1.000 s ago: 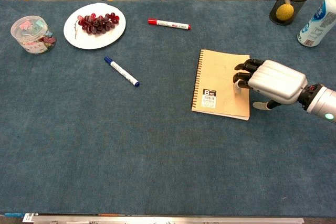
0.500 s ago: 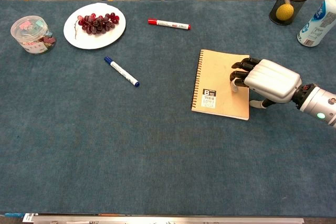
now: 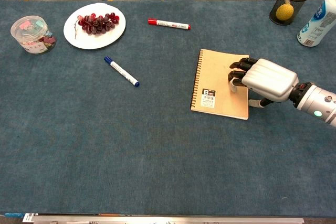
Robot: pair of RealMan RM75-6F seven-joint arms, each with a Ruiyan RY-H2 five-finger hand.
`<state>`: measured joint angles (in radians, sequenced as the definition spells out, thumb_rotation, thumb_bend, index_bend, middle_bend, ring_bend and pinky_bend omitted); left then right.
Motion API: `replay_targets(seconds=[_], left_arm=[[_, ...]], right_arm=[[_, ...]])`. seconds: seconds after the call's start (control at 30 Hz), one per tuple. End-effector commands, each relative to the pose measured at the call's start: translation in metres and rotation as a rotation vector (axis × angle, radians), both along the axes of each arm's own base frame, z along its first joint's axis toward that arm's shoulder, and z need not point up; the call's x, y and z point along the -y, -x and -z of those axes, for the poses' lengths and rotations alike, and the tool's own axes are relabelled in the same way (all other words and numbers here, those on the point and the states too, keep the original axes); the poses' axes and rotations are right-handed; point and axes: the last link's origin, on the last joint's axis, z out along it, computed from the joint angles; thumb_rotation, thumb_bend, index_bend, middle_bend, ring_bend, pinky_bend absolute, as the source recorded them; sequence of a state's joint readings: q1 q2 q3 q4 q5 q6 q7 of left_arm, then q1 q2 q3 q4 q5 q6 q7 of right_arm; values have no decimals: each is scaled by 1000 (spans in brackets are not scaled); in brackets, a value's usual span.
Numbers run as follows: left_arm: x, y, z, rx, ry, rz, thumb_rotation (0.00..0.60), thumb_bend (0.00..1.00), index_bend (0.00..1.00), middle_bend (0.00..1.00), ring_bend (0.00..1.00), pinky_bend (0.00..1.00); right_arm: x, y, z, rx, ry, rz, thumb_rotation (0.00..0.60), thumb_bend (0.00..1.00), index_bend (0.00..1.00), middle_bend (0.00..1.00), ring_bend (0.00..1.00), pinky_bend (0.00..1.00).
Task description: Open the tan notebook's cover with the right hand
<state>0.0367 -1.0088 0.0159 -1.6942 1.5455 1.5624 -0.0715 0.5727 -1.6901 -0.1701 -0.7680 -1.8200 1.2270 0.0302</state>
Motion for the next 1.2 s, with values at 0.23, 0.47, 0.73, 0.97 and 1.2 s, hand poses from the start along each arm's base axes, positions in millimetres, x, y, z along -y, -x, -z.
replay_targets(seconds=[0.23,0.47,0.73,0.97,1.2], left_arm=[[0,0,-1,-2,-1,-2,600,408,249,142,179,108],[0,0,0,-4,4,-1,600,408,249,141,179,109],[1,1,-1,-3,1,-8,600,408,249,141,179,108],[2,1,0,-4,5,-8,600,408,249,141,179,108],[3,2,-2,2,0,-10,600,408,248,141,179,108]], right_arm=[[1,-4,0,15,-2,-5,600,278,421,324,142,184],[2,-7,-3,19,1,-18,600,280,421,324,142,184],[4,-6,0,8,4,-13,600,280,421,323,142,185],[6,-5,3,-1,8,-17,600,280,421,324,142,185],[10,-8,7,-9,19,-44,600,280,421,324,142,185]])
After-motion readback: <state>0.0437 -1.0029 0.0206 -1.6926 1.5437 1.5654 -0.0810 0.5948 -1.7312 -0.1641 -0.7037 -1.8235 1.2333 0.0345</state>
